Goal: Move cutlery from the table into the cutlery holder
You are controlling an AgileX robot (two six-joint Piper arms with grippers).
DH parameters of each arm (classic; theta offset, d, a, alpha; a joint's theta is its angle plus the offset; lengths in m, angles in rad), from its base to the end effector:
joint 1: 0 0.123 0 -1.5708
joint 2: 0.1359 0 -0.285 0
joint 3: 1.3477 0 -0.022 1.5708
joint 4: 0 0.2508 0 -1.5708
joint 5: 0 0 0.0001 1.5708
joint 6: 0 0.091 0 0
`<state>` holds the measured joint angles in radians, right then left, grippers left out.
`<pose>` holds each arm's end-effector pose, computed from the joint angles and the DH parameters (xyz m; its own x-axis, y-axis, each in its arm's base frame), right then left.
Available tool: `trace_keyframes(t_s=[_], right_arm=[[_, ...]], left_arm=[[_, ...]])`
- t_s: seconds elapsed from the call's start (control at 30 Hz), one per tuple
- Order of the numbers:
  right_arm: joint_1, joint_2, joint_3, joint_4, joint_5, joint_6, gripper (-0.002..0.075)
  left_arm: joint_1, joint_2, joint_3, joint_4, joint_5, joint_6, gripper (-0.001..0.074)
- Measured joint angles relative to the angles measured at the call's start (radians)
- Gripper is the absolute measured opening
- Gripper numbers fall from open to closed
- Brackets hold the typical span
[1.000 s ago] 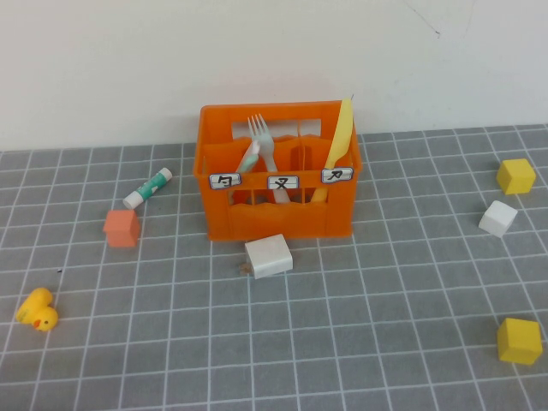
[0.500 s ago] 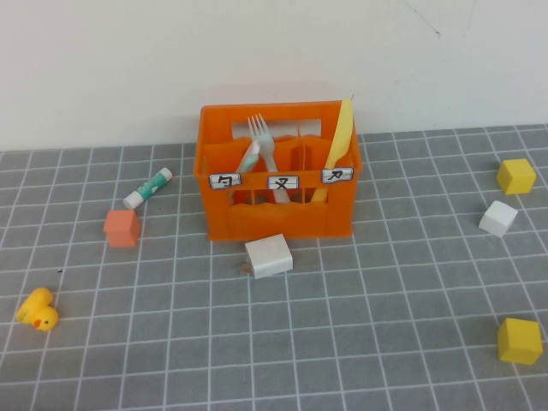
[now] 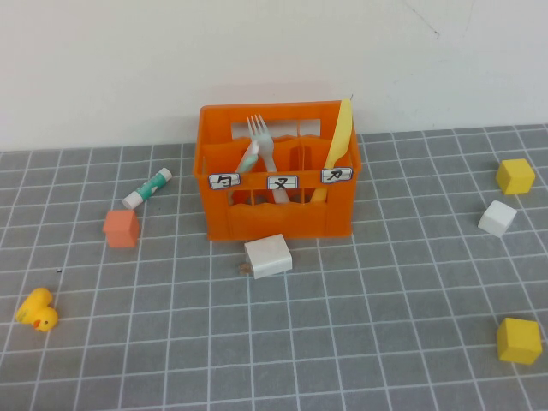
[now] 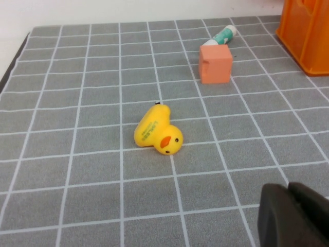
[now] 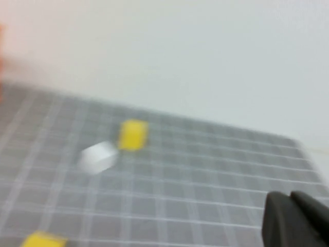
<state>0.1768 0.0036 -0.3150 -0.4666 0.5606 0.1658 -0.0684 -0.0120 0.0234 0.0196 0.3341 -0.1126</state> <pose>0.0315 -0.0165 0.2702 -0.1222 -0.2538 -0.9595 0.0355 0.9650 -0.2598 0.0535 -0.0031 0.1758 -0.2595 -0.0764 -0.9627 0.0379 0.9953 -0.0892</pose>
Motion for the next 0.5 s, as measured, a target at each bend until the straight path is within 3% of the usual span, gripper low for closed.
trace_keyframes(t_s=[0.2,0.37,0.5], right_arm=[[-0.202,-0.019,0.121,0.004,-0.108,0.02,-0.0001],[-0.212,-0.019,0.29,0.005,-0.273,0.023,-0.0001],[-0.212,-0.019,0.341,0.005,-0.294,0.023,-0.0001]], left_arm=[[0.0,0.0,0.0,0.0,0.0,0.0,-0.0001],[0.0,0.0,0.0,-0.002,0.0,0.0,-0.0001],[0.0,0.0,0.0,-0.004,0.0,0.0,-0.0001]])
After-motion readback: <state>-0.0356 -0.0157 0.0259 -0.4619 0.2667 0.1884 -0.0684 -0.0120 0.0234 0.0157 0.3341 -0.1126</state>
